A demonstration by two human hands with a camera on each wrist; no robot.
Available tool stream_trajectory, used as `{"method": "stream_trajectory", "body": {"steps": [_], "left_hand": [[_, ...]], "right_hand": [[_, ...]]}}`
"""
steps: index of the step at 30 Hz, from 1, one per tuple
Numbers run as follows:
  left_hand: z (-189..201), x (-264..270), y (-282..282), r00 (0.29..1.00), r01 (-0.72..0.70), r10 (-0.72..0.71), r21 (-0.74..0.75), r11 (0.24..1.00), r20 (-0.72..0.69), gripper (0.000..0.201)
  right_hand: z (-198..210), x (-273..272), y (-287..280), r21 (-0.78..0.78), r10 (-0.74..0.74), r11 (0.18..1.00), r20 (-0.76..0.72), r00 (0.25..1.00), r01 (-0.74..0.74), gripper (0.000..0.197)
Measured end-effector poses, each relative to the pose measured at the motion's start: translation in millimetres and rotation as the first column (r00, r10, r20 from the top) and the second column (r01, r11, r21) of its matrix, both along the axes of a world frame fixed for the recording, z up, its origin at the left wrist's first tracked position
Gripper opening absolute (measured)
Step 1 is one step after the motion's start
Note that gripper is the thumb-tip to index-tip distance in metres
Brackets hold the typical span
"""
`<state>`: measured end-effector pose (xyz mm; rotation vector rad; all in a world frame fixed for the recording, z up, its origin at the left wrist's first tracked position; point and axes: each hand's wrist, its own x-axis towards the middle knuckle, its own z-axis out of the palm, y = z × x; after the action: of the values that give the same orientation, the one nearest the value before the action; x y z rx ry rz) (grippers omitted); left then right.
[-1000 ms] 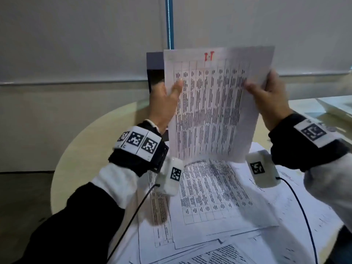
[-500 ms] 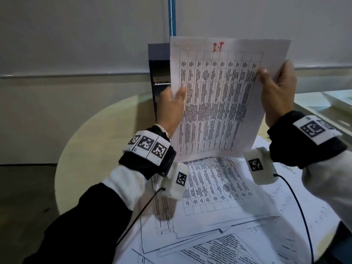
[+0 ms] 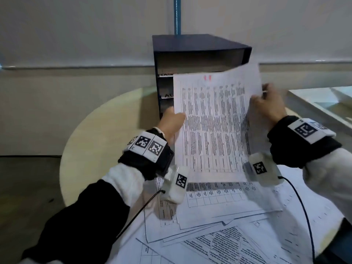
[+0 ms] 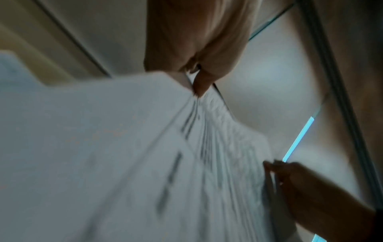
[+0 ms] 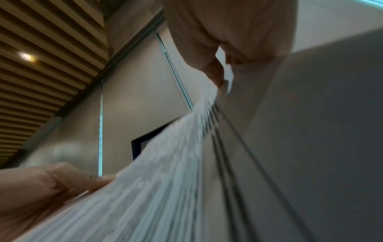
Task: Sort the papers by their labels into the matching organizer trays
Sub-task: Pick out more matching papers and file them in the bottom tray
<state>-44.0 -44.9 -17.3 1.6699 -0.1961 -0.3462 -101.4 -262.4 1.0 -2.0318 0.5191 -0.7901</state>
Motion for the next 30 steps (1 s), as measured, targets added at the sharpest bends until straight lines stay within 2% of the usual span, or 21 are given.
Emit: {"method": "stream_trajectory", "body": {"steps": [2, 3, 4, 7, 8, 9, 11, 13, 16, 18, 20, 24, 28, 29, 30], "left_hand": [[-20.0, 4.3, 1.3, 0.994, 0.077, -0.066, 0.137, 0.988, -0.084, 0.063], [-29.2, 4.7, 2.5, 0.99, 0.094, -0.074, 0.178, 0.98, -0.116, 0.065], [-35.6, 2.9, 3.6, 0.987, 0.104, -0.076, 0.201, 0.974, -0.145, 0.058], [-54.3, 3.0, 9.1, 0.97, 0.11, -0.056, 0.221, 0.969, -0.236, 0.02], [-59.1, 3.7, 10.8, 0.967, 0.103, -0.04, 0.243, 0.965, -0.254, 0.017], [-61.9, 4.6, 12.6, 0.967, 0.079, -0.009, 0.262, 0.962, -0.256, 0.018], [-65.2, 8.8, 15.5, 0.968, 0.043, 0.032, 0.288, 0.957, -0.248, 0.034], [-64.4, 15.3, 16.8, 0.97, 0.002, 0.069, 0.291, 0.957, -0.235, 0.042], [-64.1, 31.8, 15.6, 0.969, -0.11, 0.156, 0.232, 0.966, -0.192, 0.038], [-62.1, 40.6, 11.5, 0.964, -0.178, 0.21, 0.193, 0.965, -0.161, 0.037], [-60.1, 48.9, 5.7, 0.96, -0.209, 0.235, 0.169, 0.963, -0.152, 0.039], [-52.0, 68.2, -8.7, 0.959, -0.214, 0.242, 0.182, 0.96, -0.146, 0.041], [-51.8, 87.3, -18.8, 0.962, -0.197, 0.224, 0.172, 0.965, -0.155, 0.039], [-60.2, 92.1, -20.8, 0.962, -0.174, 0.211, 0.206, 0.963, -0.175, 0.035], [-63.6, 93.3, -21.7, 0.949, -0.167, 0.199, 0.146, 0.975, -0.244, 0.028]], "right_hand": [[-17.3, 1.9, -4.5, -0.008, 0.048, 0.999, -0.204, 0.978, -0.051, 0.024], [-25.6, 1.7, -4.4, -0.027, 0.072, 0.996, -0.301, 0.951, -0.084, 0.021], [-33.0, 1.2, -2.8, -0.041, 0.091, 0.992, -0.401, 0.912, -0.117, 0.019], [-53.4, -0.5, 4.5, -0.081, 0.139, 0.967, -0.627, 0.766, -0.241, 0.021], [-56.3, -0.2, 7.9, -0.066, 0.149, 0.961, -0.692, 0.707, -0.267, 0.014], [-56.3, -1.1, 12.1, -0.053, 0.164, 0.955, -0.727, 0.666, -0.293, 0.004], [-56.1, 1.0, 14.9, -0.016, 0.171, 0.958, -0.769, 0.616, -0.286, 0.022], [-53.7, 2.0, 17.5, 0.04, 0.194, 0.968, -0.75, 0.633, -0.25, 0.006], [-53.7, 5.1, 11.9, 0.196, 0.283, 0.959, -0.694, 0.662, -0.205, 0.031], [-54.9, 3.0, 7.0, 0.299, 0.353, 0.933, -0.665, 0.658, -0.199, 0.024], [-56.5, -1.5, -0.1, 0.418, 0.418, 0.892, -0.617, 0.667, -0.172, 0.011], [-58.8, -15.4, -16.8, 0.606, 0.494, 0.784, -0.477, 0.727, -0.136, 0.008], [-61.4, -17.3, -25.8, 0.722, 0.473, 0.686, -0.35, 0.809, -0.089, 0.029], [-62.2, -14.0, -26.0, 0.74, 0.453, 0.668, -0.323, 0.831, -0.077, 0.028], [-63.7, -8.7, -26.3, 0.756, 0.436, 0.651, -0.3, 0.848, -0.067, 0.025]]}}
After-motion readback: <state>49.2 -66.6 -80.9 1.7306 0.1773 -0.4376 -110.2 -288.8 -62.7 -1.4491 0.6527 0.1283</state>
